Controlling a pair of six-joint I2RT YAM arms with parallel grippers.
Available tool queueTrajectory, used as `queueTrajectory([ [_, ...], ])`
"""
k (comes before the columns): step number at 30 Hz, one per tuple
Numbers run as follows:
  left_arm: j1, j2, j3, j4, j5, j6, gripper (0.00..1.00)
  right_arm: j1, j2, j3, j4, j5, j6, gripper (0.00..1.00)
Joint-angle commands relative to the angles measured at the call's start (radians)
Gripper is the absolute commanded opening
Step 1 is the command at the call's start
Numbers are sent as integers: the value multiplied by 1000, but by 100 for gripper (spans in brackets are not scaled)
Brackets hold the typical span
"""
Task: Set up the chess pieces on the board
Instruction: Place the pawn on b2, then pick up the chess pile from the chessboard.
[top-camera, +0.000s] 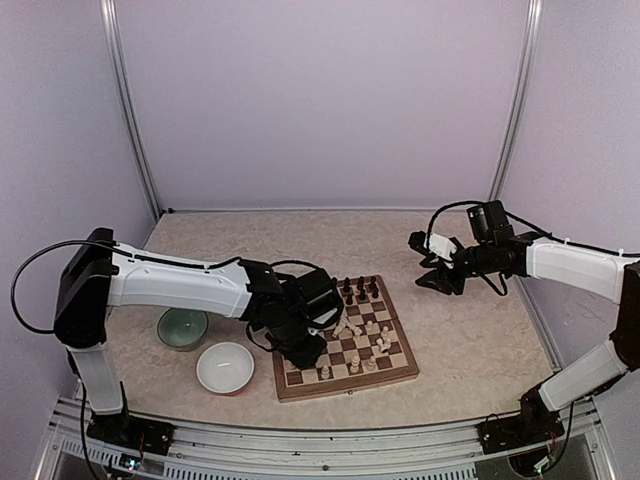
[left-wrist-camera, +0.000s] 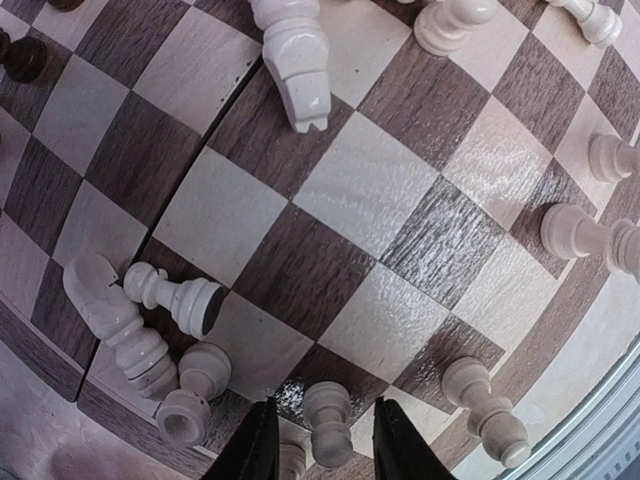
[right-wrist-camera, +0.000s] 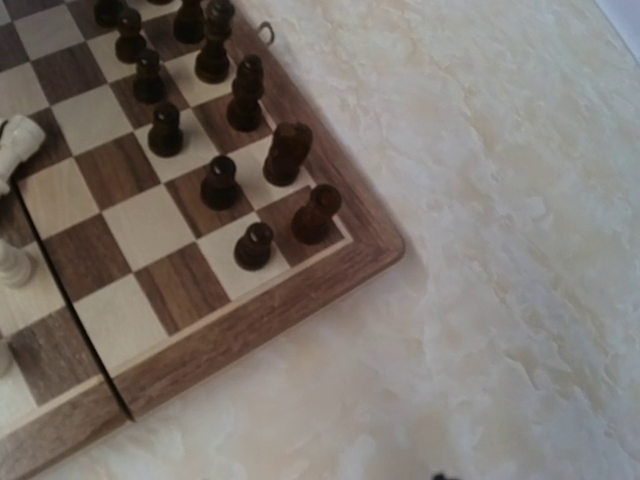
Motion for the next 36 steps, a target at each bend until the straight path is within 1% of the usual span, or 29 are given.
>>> queueTrajectory([
  [1,-8,-31,36,-28,-15,4,37,15,7,-3,-17,-3,-4,47],
  [3,-6,-69,51,-34,-21,5,41,15,9,-3,-18,-2,-4,47],
  [5,-1,-98,66,-41,-36,3,43,15,11,-3,-18,-2,-4,47],
  [10,41,-144,45,-30,-87,-5,42,16,13,-2,-20,1,-4,47],
  [14,59,-115,28,-31,-103,4,35,16,13,-2,-20,3,-4,47],
  [16,59,-95,25,-29,-93,6,36,16,14,-2,-20,5,-4,47],
  [19,59,-63,21,-32,-112,6,40,15,16,-2,-20,7,-4,47],
  [25,69,-22,18,-24,-104,18,38,16,21,-2,-21,7,-6,47],
  [29,74,4,19,-24,-98,27,35,16,23,-2,-21,9,-7,48],
  [36,76,16,28,-19,-87,36,19,16,29,-2,-20,10,-7,47],
])
